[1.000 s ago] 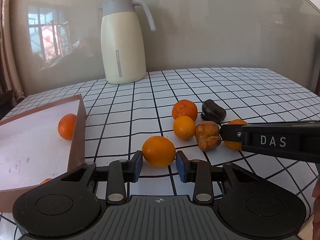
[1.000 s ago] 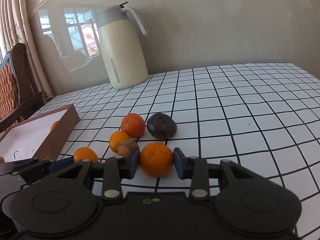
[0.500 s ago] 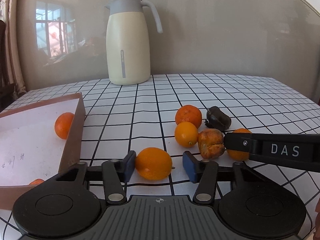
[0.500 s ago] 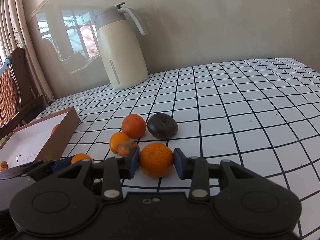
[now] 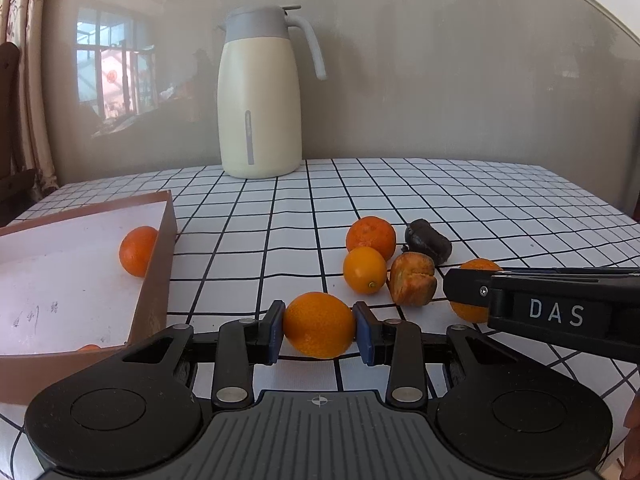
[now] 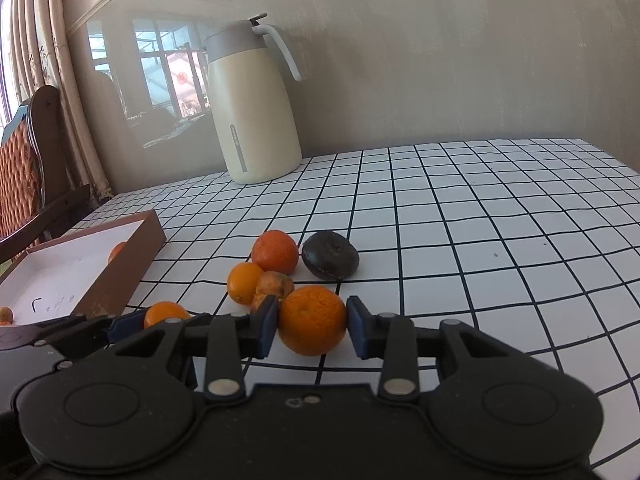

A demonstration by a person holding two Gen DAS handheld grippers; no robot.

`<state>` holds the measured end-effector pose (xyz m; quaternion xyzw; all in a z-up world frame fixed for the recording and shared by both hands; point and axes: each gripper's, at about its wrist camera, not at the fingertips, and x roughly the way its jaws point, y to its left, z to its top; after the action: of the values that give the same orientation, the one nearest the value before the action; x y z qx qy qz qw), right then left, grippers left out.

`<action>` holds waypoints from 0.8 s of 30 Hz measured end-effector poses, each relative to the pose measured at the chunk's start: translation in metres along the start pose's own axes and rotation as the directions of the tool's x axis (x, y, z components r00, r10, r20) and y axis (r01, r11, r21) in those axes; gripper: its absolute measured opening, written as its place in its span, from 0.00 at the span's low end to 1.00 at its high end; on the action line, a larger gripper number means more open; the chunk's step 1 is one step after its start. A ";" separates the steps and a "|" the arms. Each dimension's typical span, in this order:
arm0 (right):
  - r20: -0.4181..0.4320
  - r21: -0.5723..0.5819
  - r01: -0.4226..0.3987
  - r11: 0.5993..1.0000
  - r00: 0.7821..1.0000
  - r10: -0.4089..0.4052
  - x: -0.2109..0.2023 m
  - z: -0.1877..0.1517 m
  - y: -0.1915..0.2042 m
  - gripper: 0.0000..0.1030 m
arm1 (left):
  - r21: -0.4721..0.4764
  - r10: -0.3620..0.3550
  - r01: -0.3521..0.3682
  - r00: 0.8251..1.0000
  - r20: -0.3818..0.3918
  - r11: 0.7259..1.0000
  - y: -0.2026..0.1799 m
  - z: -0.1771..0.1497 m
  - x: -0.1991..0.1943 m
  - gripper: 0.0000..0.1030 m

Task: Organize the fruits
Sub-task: 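Lift both held oranges off the table, then carry both oranges over the white box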

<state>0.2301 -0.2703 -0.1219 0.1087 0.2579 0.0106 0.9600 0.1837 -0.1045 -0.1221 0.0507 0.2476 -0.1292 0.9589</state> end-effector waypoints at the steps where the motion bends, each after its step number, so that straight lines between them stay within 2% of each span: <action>1: 0.000 -0.003 0.001 1.000 1.000 -0.001 -0.002 -0.001 0.000 0.27 | -0.002 -0.001 0.001 1.000 -0.001 1.000 0.001 0.000 -0.002 0.36; 14: 0.004 -0.041 -0.035 0.999 0.999 0.035 -0.042 -0.010 0.015 0.27 | 0.006 -0.029 0.029 0.999 0.013 1.000 0.005 -0.006 -0.042 0.36; 24: 0.030 -0.082 -0.123 0.989 0.992 0.125 -0.062 -0.012 0.052 0.27 | -0.043 0.023 -0.022 0.999 0.043 0.999 0.039 -0.013 -0.085 0.36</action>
<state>0.1720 -0.2219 -0.0901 0.0860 0.2333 0.0787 0.9654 0.1166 -0.0458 -0.0903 0.0304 0.2286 -0.1143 0.9663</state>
